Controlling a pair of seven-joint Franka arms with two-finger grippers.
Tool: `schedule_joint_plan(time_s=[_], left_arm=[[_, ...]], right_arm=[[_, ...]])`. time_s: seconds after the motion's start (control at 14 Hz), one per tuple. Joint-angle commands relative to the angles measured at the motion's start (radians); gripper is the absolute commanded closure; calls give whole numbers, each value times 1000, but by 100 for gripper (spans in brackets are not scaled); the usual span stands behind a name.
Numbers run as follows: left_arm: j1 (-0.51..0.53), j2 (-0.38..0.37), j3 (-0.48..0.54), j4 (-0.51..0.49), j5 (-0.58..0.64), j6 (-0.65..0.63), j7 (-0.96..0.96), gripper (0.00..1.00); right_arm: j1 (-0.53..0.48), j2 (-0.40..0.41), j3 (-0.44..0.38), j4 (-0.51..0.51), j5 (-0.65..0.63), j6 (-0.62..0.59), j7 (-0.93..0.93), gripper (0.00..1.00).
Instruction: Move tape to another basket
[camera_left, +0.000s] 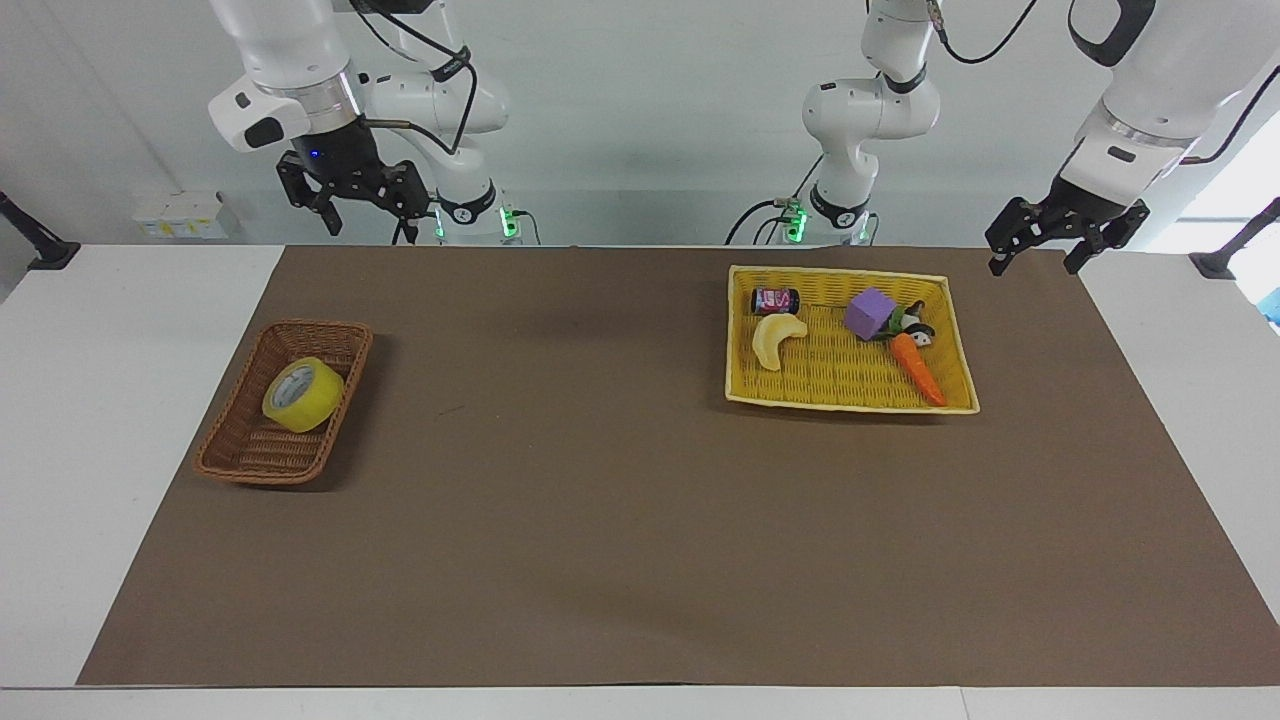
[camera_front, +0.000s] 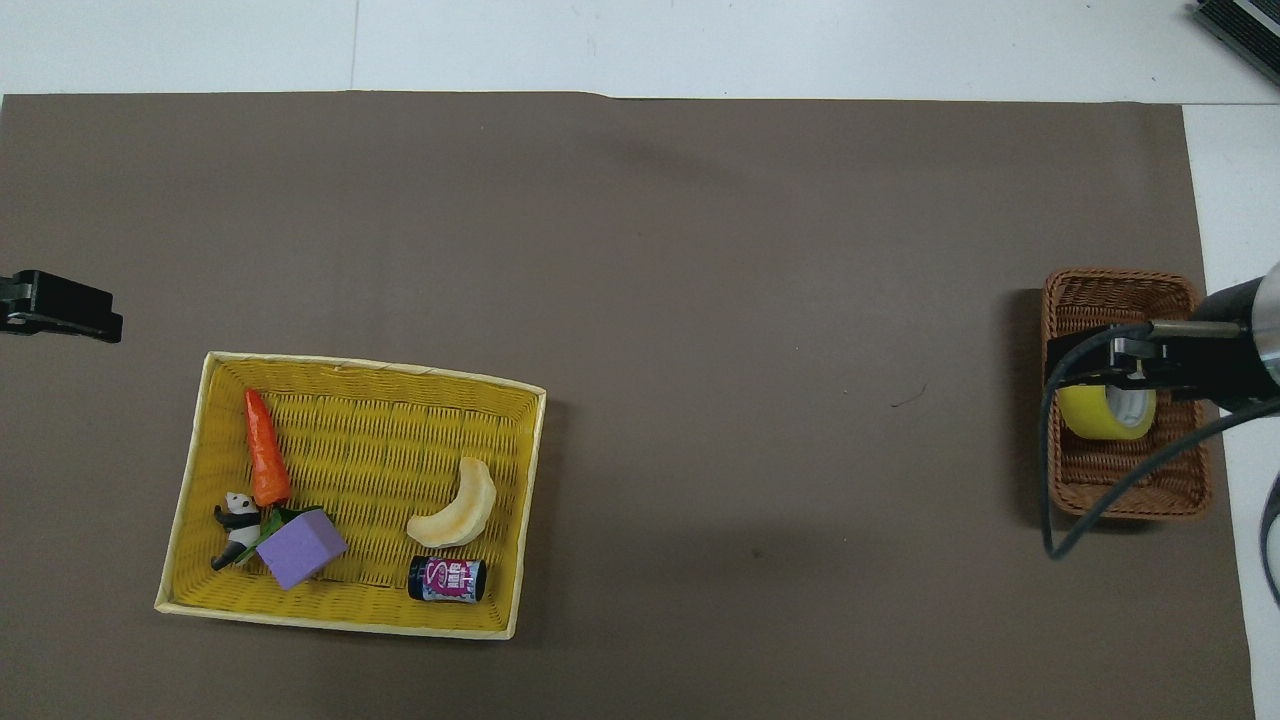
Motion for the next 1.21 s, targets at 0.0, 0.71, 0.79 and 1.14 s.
schedule_joint_plan(time_s=[0.0,0.71,0.79,1.14], left_arm=[[-10,-4,10,12,9,-24,7,0],[-10,-2,10,12,9,-24,7,0],[-10,-4,10,12,9,-24,7,0],[-10,-4,10,12,9,-24,7,0]], right_arm=[[-21,-27,-14,6,29,2,15,0],[-95,-39,-29,-11,9,-60,-149,0],[-95,-38,-26,-6,10,-60,-154,0],[-96,-26,-25,12,35,-47,-191,0]])
